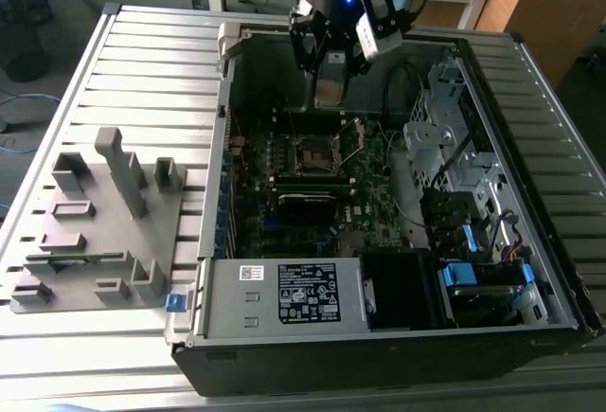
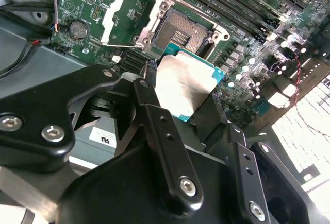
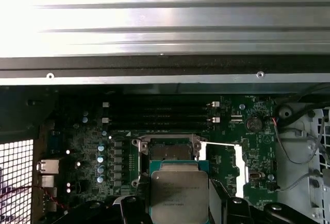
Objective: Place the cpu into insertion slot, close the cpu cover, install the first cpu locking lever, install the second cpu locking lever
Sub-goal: 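Place the cpu into insertion slot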
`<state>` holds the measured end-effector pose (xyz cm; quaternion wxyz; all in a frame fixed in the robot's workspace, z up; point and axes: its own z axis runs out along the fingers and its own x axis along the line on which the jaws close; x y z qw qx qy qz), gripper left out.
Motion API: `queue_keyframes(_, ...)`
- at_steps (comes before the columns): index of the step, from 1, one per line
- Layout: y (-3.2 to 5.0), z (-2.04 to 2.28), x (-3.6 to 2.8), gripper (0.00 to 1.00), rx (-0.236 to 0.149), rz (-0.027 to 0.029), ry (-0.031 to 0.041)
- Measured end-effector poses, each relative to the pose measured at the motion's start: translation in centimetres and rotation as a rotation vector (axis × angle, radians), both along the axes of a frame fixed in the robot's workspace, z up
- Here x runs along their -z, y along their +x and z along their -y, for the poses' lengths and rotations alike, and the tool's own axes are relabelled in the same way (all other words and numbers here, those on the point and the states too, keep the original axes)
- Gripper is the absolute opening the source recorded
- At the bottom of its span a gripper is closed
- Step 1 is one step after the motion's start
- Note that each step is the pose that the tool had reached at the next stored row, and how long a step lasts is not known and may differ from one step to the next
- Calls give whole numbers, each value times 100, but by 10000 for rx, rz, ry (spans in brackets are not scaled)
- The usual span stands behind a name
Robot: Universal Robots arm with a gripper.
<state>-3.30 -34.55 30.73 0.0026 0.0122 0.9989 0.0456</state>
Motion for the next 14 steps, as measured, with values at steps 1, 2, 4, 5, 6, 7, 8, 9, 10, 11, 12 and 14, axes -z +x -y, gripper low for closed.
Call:
queue_keyframes(1,-1,0,15,54,0,5,0)
queue_keyframes(2,-2,0,30,54,0,9,0)
queue_keyframes(4,-4,0,63,54,0,19,0)
queue_keyframes(5,-5,0,78,54,0,24,-1)
queue_keyframes(6,-6,0,93,54,0,30,-1)
queue_keyframes(7,-7,0,106,54,0,34,0)
queue_keyframes(8,-8,0,118,54,-1,36,0)
queue_keyframes(9,-10,0,129,54,0,40,0)
queue_keyframes(10,-11,0,140,54,0,42,0)
queue_keyframes(11,-11,0,150,54,-1,44,0)
queue_keyframes(12,-11,0,155,54,-1,45,0)
queue_keyframes(14,-11,0,155,54,0,43,-2)
